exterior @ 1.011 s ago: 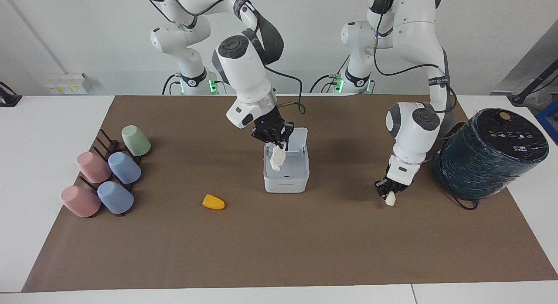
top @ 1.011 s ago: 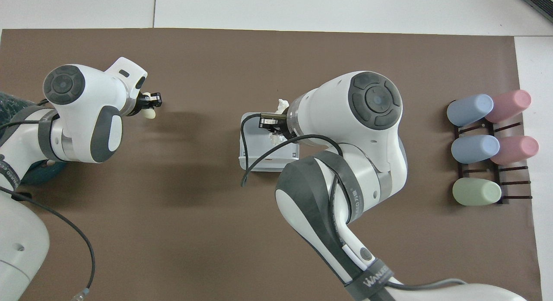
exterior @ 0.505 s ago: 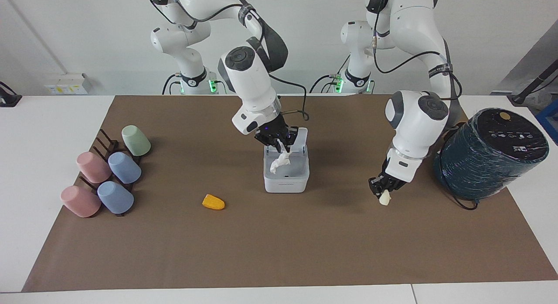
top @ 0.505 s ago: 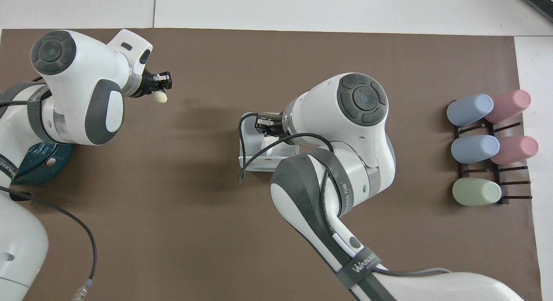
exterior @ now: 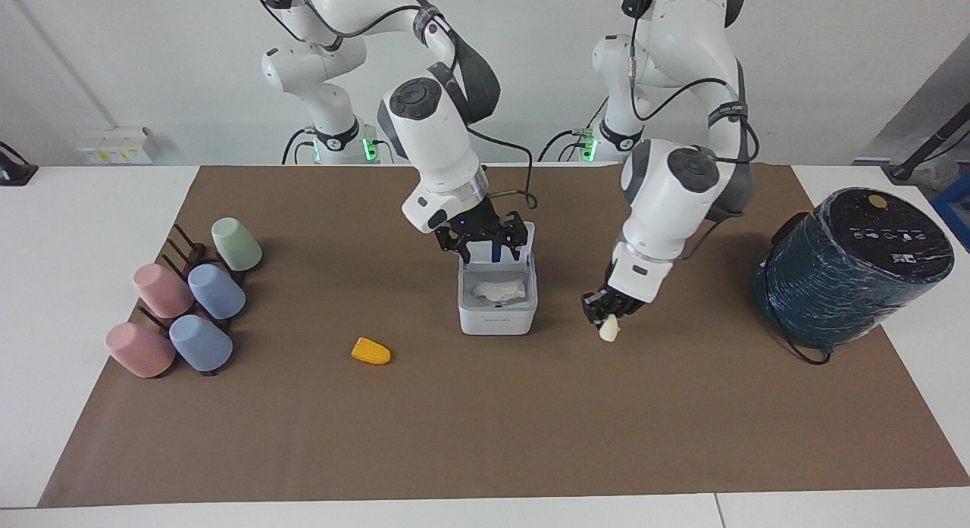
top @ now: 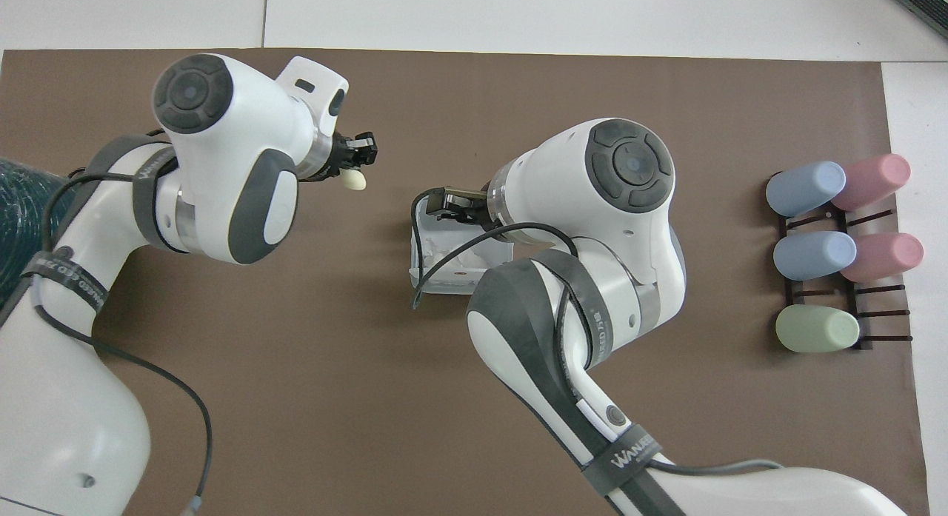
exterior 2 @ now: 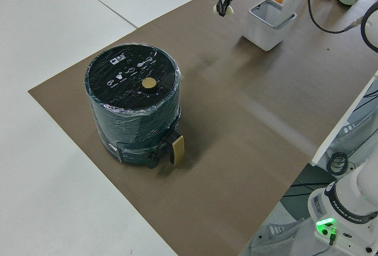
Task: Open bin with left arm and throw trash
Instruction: 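Release the lump with the left gripper while the right gripper reaches the carrot, then grasp the orange carrot with the right gripper while the left gripper withdraws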
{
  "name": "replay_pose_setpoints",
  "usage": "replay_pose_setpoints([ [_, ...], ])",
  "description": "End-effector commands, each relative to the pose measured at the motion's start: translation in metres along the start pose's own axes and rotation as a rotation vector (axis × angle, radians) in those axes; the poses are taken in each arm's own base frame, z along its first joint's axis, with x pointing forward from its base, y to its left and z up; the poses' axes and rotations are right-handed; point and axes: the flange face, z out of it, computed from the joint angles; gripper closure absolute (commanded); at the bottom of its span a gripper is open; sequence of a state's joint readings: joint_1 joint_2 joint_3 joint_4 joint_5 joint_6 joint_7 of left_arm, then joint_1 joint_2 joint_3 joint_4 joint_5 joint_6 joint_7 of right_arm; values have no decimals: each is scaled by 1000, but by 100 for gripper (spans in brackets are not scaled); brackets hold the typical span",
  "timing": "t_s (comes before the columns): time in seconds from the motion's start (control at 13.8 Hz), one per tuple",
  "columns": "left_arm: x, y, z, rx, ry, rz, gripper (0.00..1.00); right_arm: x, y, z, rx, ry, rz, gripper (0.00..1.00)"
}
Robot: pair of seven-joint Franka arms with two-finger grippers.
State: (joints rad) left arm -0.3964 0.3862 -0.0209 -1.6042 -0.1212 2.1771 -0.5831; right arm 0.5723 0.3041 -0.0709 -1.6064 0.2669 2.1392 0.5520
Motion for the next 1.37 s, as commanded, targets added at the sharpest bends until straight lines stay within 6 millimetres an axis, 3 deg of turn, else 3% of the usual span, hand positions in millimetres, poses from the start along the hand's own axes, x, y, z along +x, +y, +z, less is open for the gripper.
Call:
replay_pose_setpoints([
  [0.0,-37,47,-1,-17,-29,-35,100,19,30,-49,-44,84,-51,0],
  [0.14,-55,66,0,-43,-54,-51,100,37,72,-75,-85,78,-114,0],
  [0.43,-86,90,2,-40,-78,-17,98,71,157,-85,-131,47,-340,0],
  [0.51,-86,90,0,-40,-78,-15,78,76,176,-83,-139,37,-379,0],
  [0.58,-86,90,1,-38,-80,-15,38,82,188,-78,-146,30,-458,0],
  [0.65,-86,90,0,-33,-82,-11,21,89,199,-68,-154,16,-557,0],
  [0.72,-87,90,-1,-21,-91,-7,12,98,211,-54,-162,10,-675,0],
  [1.01,-91,89,-7,6,-113,3,10,116,226,2,-188,13,-943,0],
  [1.16,-95,90,-12,15,-123,10,10,104,230,36,-198,4,-1073,0],
  [1.3,-76,85,-50,28,-130,2,10,92,231,77,-216,24,-1135,0],
])
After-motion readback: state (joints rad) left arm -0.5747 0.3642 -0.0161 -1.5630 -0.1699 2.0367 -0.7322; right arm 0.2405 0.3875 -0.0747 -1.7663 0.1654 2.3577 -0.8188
